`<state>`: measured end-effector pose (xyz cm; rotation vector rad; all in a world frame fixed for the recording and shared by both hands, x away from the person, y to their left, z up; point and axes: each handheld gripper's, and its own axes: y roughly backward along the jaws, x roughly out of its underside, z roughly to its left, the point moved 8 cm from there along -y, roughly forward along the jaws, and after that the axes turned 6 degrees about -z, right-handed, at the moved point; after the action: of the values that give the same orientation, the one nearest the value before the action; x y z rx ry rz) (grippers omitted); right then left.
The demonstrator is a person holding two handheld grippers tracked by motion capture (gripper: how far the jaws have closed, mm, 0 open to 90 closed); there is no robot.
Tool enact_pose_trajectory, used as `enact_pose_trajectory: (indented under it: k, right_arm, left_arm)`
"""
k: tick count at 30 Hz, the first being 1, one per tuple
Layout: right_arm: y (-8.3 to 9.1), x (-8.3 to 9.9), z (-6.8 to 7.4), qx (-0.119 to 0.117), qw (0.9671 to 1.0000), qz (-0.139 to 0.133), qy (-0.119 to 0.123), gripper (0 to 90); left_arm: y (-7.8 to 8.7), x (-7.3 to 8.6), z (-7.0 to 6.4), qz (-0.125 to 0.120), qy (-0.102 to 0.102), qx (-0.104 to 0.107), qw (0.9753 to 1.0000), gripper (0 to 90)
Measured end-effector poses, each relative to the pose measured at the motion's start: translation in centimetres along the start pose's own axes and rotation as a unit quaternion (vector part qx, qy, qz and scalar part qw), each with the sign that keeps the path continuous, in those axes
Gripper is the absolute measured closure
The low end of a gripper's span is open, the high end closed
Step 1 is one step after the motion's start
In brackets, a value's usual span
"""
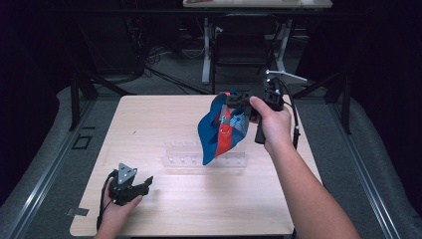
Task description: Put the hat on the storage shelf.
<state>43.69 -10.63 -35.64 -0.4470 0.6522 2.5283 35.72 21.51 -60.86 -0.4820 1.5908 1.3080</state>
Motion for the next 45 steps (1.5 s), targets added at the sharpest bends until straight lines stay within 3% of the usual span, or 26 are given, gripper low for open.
enact_pose_trajectory:
  k: [5, 9, 13, 16, 24, 30, 37, 40, 45]
  right_arm:
    - [0.1, 0.2, -0.1, 0.002, 1.0, -0.001, 0.004, 78.7]
    - [0.1, 0.5, 0.2, 0.0, 1.0, 0.002, 0.005, 78.7]
    - [-0.1, 0.7, 0.4, -0.003, 0.9999, 0.008, 0.007, 78.6]
    - [-0.2, 0.7, 0.4, -0.004, 0.9999, 0.008, 0.008, 78.6]
    - [-0.3, 0.7, 0.4, -0.005, 0.9999, 0.011, 0.012, 78.6]
    - [-0.3, 0.8, 0.4, -0.007, 0.9998, 0.013, 0.016, 78.6]
    - [-0.2, 0.8, 0.4, -0.006, 0.9997, 0.014, 0.017, 78.6]
    - [-0.2, 0.8, 0.4, -0.007, 0.9997, 0.016, 0.019, 78.6]
    - [-0.3, 0.9, 0.5, -0.007, 0.9997, 0.017, 0.019, 78.6]
  left_arm:
    - [0.1, -0.7, -0.6, -0.011, -0.001, 0.009, 0.9999, 34.2]
    - [0.3, -1.9, -1.8, -0.022, -0.008, 0.025, 0.9994, 36.1]
    - [0.5, -3.2, -3.8, -0.032, -0.016, 0.049, 0.9982, 39.2]
    - [0.3, -4.4, -5.4, -0.04, -0.034, 0.063, 0.9966, 40.2]
    - [-1.2, -7.7, -9.8, -0.062, -0.052, 0.102, 0.9915, 40.6]
    - [-2.1, -9.2, -12.9, -0.074, -0.063, 0.121, 0.9878, 44.9]
    - [-2.8, -9.8, -14.9, -0.077, -0.077, 0.134, 0.9849, 46.6]
    - [-3.4, -9.7, -15.4, -0.075, -0.085, 0.13, 0.985, 49.6]
    - [-4.1, -9.6, -15.3, -0.063, -0.099, 0.117, 0.9862, 62.5]
